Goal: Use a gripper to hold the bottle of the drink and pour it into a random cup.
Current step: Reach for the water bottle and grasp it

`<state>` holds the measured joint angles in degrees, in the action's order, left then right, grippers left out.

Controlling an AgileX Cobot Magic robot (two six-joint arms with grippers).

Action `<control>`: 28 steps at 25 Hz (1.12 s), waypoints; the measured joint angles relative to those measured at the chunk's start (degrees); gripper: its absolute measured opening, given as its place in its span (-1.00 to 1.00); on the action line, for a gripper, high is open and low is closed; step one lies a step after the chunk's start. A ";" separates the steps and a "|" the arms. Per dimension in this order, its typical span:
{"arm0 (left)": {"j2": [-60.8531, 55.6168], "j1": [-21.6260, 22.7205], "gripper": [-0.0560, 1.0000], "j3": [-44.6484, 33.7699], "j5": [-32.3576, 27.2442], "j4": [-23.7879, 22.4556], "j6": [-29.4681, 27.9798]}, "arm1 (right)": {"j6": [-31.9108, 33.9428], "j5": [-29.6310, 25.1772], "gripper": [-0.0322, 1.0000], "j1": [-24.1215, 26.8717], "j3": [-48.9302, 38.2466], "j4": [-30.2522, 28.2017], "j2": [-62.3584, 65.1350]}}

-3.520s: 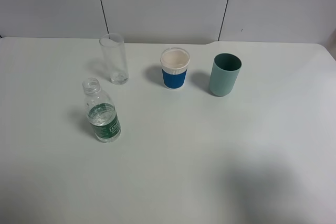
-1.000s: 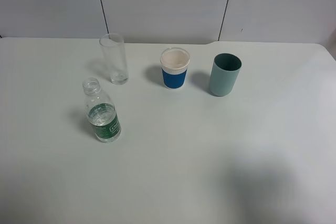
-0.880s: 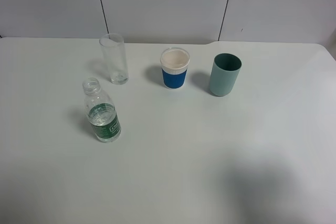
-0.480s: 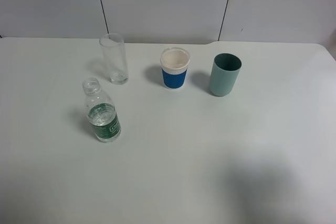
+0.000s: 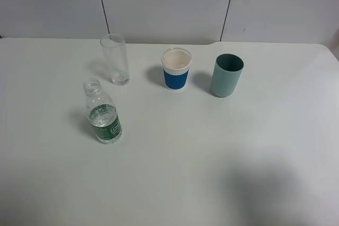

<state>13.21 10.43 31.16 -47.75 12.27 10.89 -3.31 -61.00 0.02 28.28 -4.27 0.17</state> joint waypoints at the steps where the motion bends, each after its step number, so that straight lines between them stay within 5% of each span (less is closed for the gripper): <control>1: 1.03 -0.07 0.99 0.00 1.01 -0.69 0.36 | 0.00 0.00 0.50 0.00 0.00 0.00 0.00; 12: 13.75 -9.02 0.99 0.00 6.49 -12.27 0.66 | 0.00 0.00 0.50 0.00 0.00 0.00 0.00; 17: 18.53 -15.32 0.99 0.00 8.02 -13.56 1.50 | 0.00 0.00 0.50 0.00 0.00 0.00 0.00; 24: 23.68 -22.24 0.99 -1.83 8.69 -13.79 10.44 | 0.00 0.00 0.50 0.00 0.00 0.00 0.00; 28: 25.49 -23.02 0.99 -5.50 8.99 -17.69 13.14 | 0.00 0.00 0.50 0.00 0.00 0.00 0.00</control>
<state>38.70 -12.59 25.66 -38.76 -5.42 24.03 -3.31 -61.00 0.02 28.28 -4.27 0.17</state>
